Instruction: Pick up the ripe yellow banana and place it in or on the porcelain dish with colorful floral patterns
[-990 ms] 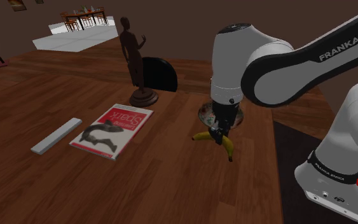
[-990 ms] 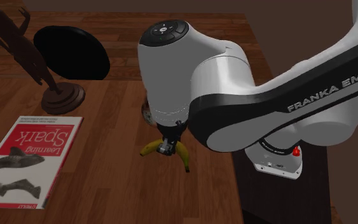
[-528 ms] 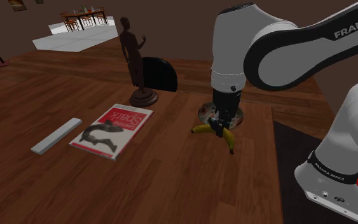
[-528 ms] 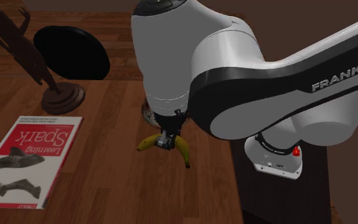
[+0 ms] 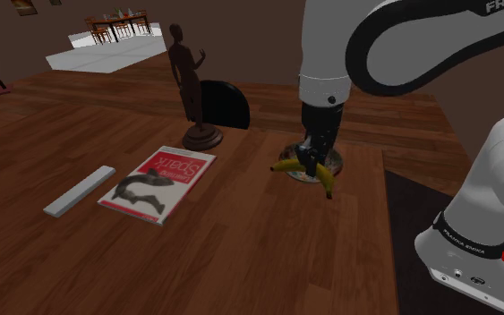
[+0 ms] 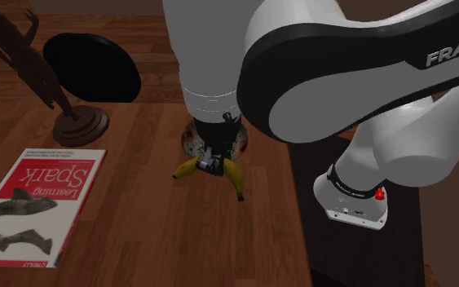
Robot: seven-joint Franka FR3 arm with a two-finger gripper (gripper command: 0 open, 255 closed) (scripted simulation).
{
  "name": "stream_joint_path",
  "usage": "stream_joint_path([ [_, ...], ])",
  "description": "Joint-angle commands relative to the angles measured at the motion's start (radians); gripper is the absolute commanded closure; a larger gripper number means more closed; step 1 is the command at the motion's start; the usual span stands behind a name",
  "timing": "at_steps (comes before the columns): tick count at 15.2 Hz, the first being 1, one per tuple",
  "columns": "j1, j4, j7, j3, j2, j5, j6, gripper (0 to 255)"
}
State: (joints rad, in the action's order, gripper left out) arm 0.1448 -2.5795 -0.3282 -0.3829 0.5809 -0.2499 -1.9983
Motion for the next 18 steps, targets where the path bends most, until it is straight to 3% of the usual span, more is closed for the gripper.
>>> stream_joint_path([
  [1, -0.023, -0.005, 0.045, 0.036, 0.001, 0.022, 0.001, 255],
  [12, -0.172, 0.068, 0.293, 0.232, -0.102, 0.161, -0.010, 255],
  [18, -0.171, 0.011, 0.293, 0.226, -0.136, 0.159, -0.100, 255],
])
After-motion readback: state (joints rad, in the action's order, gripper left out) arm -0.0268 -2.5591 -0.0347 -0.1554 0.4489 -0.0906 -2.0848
